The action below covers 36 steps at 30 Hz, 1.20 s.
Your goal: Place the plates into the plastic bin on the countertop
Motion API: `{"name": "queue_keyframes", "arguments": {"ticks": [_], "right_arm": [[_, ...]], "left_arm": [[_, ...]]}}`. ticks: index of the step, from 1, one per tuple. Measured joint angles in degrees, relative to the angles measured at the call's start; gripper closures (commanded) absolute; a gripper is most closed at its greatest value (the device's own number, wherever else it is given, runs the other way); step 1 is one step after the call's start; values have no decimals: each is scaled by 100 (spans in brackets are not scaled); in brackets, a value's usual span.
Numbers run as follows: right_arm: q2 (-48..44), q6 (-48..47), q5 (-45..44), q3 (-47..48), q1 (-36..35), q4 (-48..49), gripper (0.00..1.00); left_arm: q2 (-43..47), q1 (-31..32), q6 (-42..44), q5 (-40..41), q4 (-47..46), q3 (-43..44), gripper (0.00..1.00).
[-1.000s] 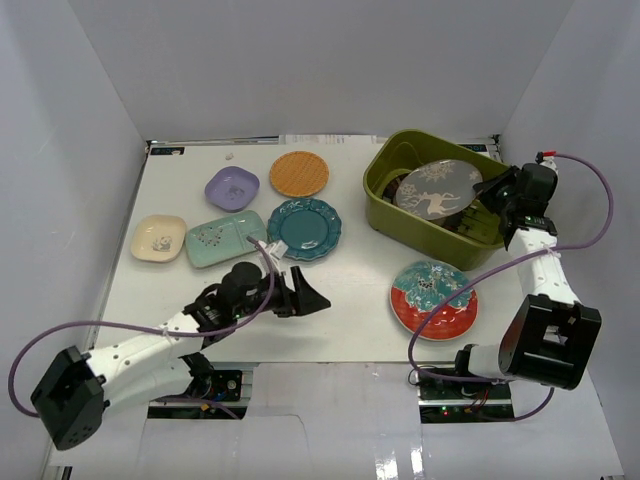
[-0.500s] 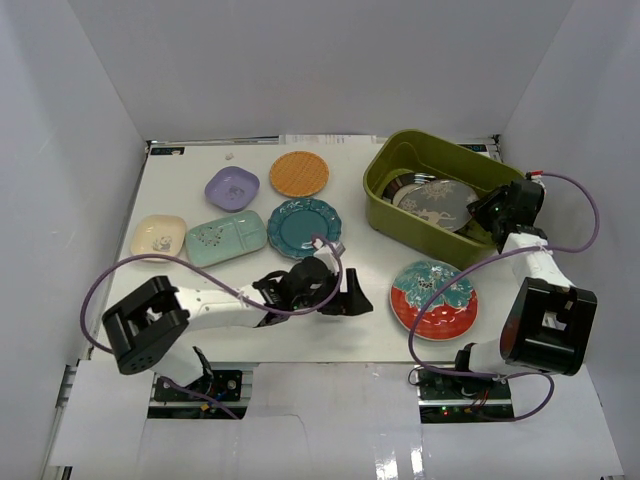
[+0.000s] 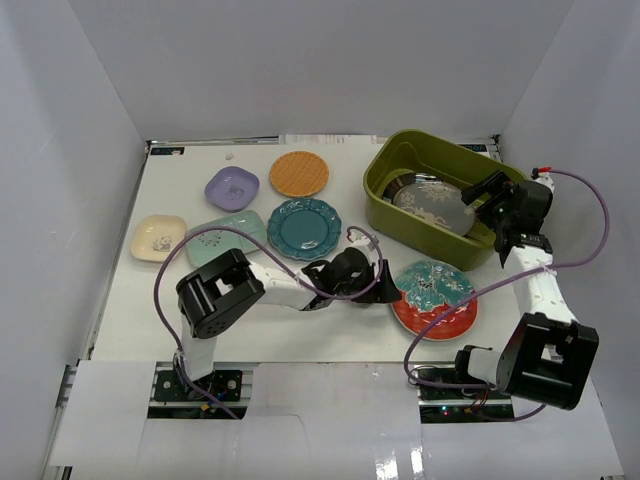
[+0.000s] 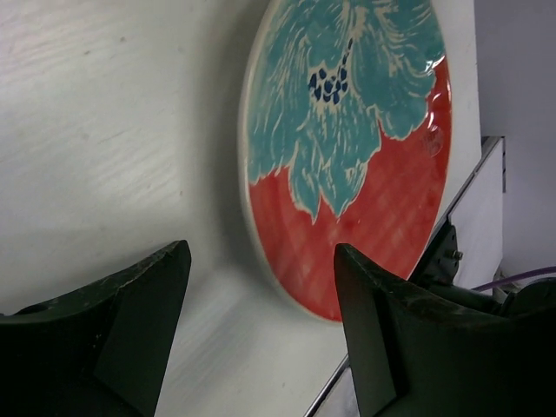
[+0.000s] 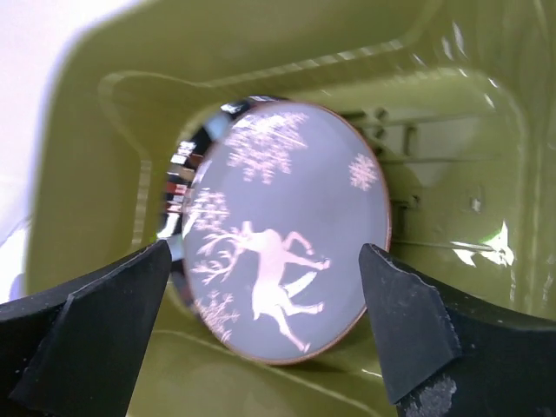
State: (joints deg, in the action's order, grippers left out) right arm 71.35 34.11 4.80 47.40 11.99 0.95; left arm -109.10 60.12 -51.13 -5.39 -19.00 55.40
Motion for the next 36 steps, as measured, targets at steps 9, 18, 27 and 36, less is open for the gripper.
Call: {"name": "queue_keyframes", "arguments": {"ticks": [9,18,27,36], "right_arm": [[-1086,286,688,-765,-107,278,4],[-2894,474,1259,-1873,-870,533,1],[-4028,225,1980,-2396,-2015,-402,4],[-4087,-240,2072,-2621,-2269,-1113,7]], "left_arm": [[-741,0,-149,-122,-350,612,63],[-713,-33,-632,-92,-826,162,100],[1751,-326,-758,63,-645,-2326,100],[5506,-1115,-754,275,699,-4072,100]]}}
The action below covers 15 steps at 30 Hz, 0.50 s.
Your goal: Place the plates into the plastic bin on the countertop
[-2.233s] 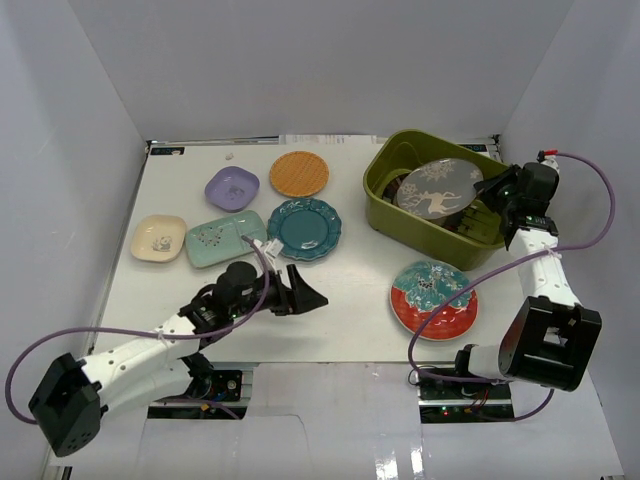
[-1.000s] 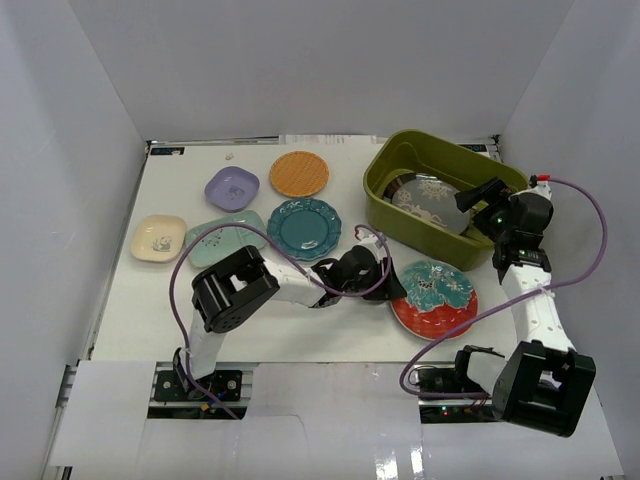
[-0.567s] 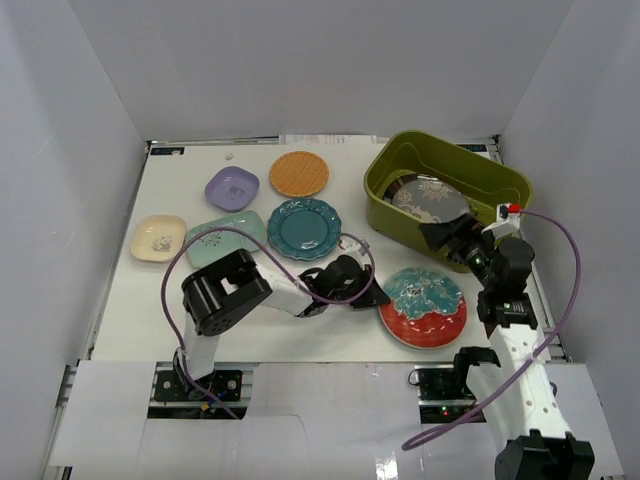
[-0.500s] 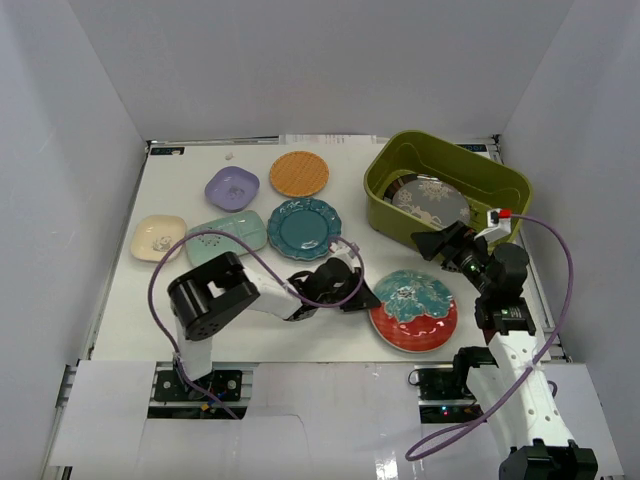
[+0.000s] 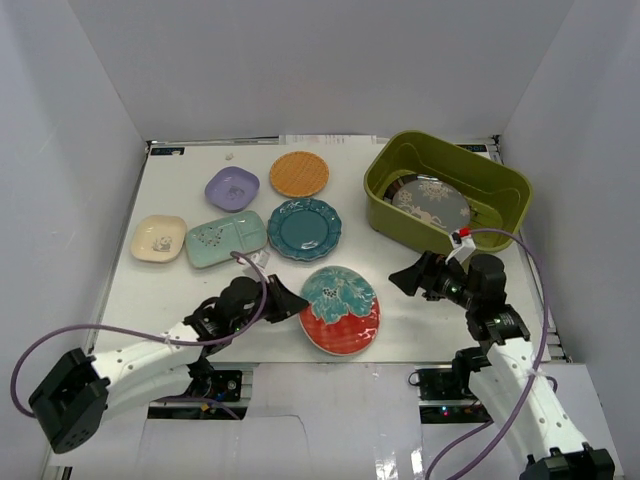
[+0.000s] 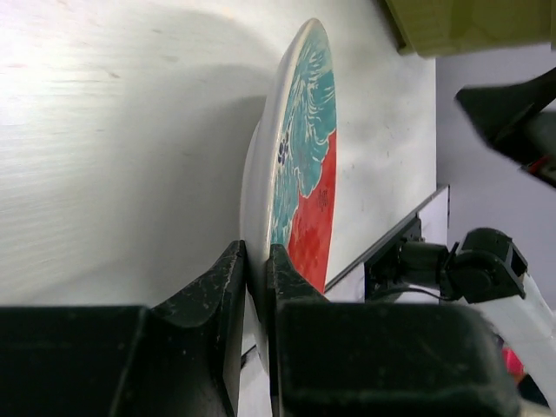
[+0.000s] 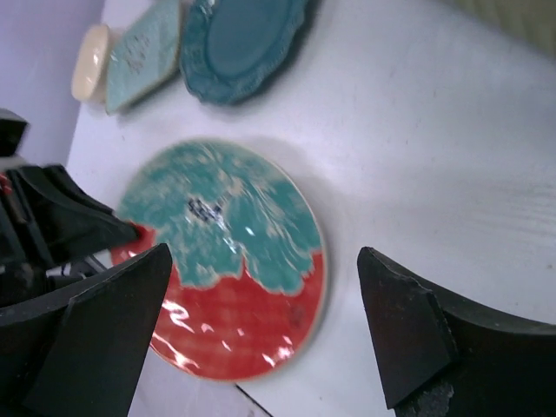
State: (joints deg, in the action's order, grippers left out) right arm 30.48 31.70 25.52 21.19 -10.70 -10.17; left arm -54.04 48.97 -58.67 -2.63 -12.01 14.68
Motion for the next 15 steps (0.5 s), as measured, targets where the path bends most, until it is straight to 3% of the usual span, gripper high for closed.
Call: {"name": "queue_keyframes", "arguments": {"ticks": [4,9,15], "right_arm": [[496,-92,173,-313,-332,-22,10],[1027,-109,262,-540,-907,142,10],[1631,55,413,-879,-1331,1156,6]], "left_arm": [[752,-313,15,39,553,-90,100],[813,-391,-105,-166,525,-94,100],[811,-483,-341,-560,282,-197,100]]}}
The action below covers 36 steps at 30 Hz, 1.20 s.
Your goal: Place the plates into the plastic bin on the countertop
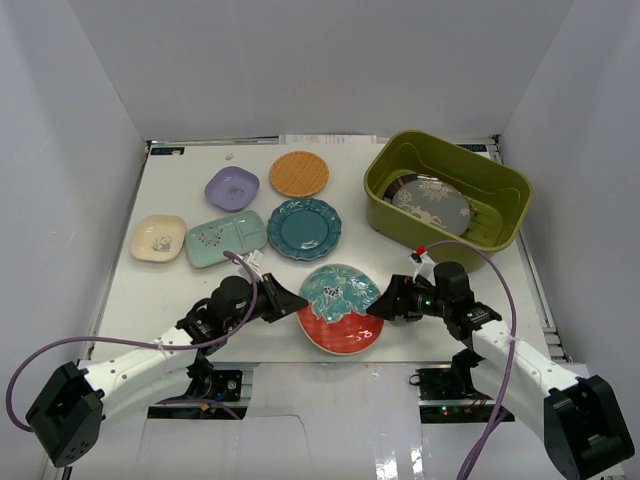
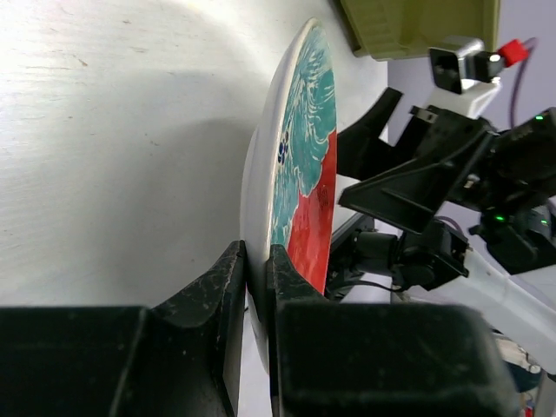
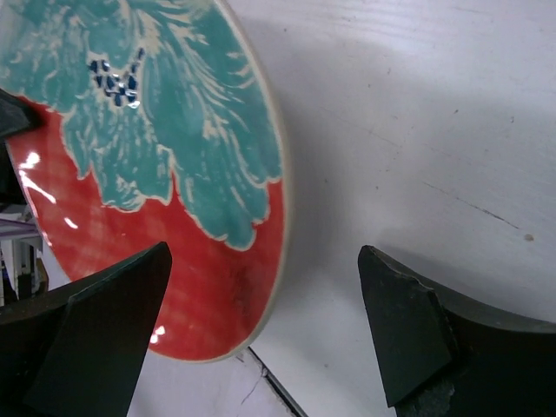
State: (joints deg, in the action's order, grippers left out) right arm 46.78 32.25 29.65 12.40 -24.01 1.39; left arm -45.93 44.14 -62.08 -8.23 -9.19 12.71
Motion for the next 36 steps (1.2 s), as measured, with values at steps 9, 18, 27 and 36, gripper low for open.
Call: {"name": "queue_keyframes", "arguments": {"ticks": [9,18,27,36], "right_arm": [[66,492,173,-295,-17,994,61],[-199,1451,549,-286,70,1707,92],[-457,1307,245,837,-61,761,92],[514,1027,-448,3185,1244,367,92]], "left_arm": [[236,-55,-140,-378,-146,4,100],[483,-221,-26,-168,168,-2,80],[756,-122,662,33,1445,1351,2],[1749,-118,2055,1574,3377,3086,2]]}}
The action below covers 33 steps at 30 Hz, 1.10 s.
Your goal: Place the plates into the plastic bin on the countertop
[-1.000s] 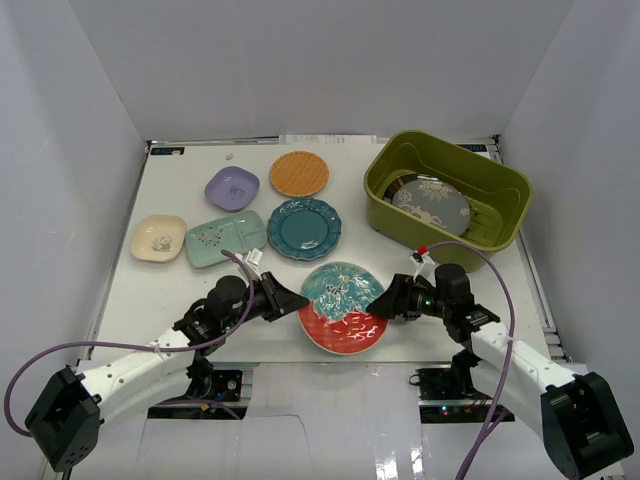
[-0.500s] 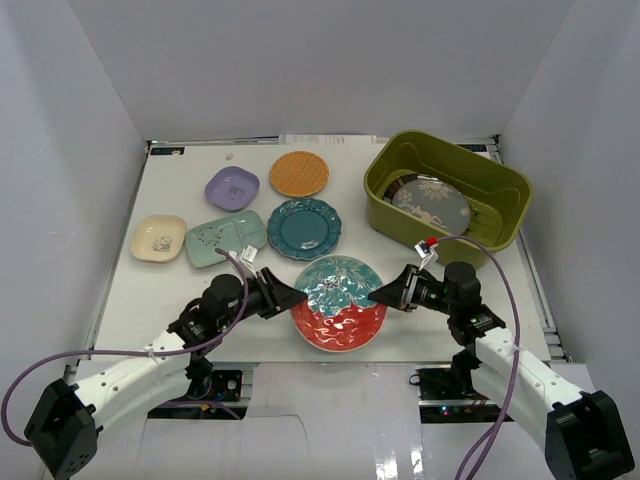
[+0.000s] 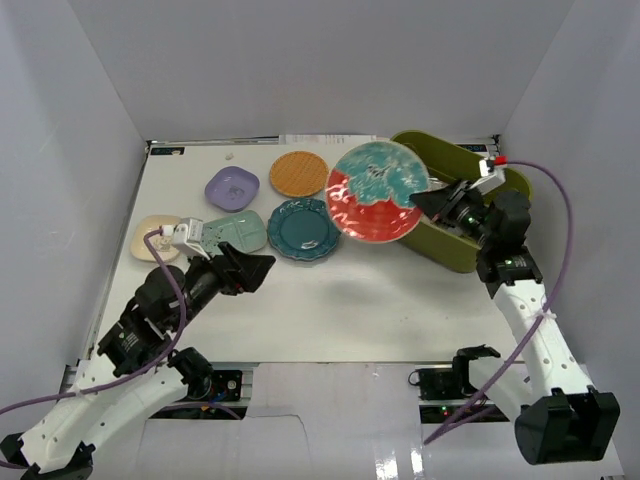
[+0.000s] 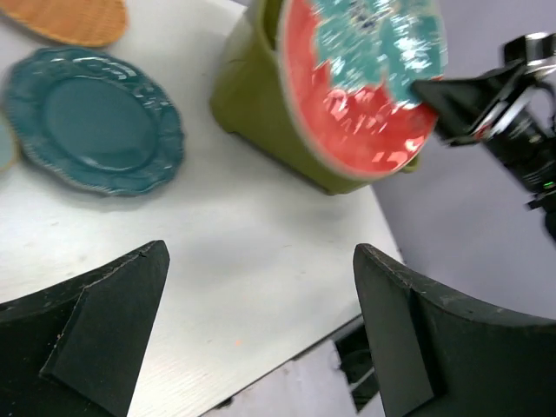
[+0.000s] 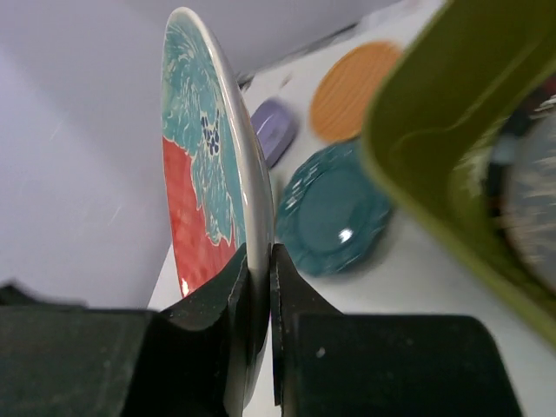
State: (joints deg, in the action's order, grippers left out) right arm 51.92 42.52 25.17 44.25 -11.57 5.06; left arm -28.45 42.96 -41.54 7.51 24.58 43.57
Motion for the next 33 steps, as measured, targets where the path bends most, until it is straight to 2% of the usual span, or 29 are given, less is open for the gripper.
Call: {"name": "queue_keyframes", "arguments": {"ticks": [4,8,13,25,27,29,30,33], "right_arm": [[411,-11,-570,374,1255,-221,92],[964,-111,-1182,595,1930,-420,92],[1506,-299,-1567,752,2122,-861,92],[2354,-730,-2131,721,2131,-1187,91],[2422,-713,-2116,721,2133,-1154,87],[2430,-719,-2118,721,2135,-1115,74],[2430,-719,-2111,721,2135,-1099,60],[2430,-811,-2170,730,2135,-1108,36]], "left_arm": [[608,0,343,531,640,-136,2],[975,0,527,782,1003,-358,2],[960,0,675,833,1075,-382,2],[953,0,813,726,1067,-485,2],[942,0,813,708,1056,-485,2],[914,0,815,699,1056,-485,2],[896,0,815,695,1054,-485,2],[861,0,817,684,1058,-485,2]]}}
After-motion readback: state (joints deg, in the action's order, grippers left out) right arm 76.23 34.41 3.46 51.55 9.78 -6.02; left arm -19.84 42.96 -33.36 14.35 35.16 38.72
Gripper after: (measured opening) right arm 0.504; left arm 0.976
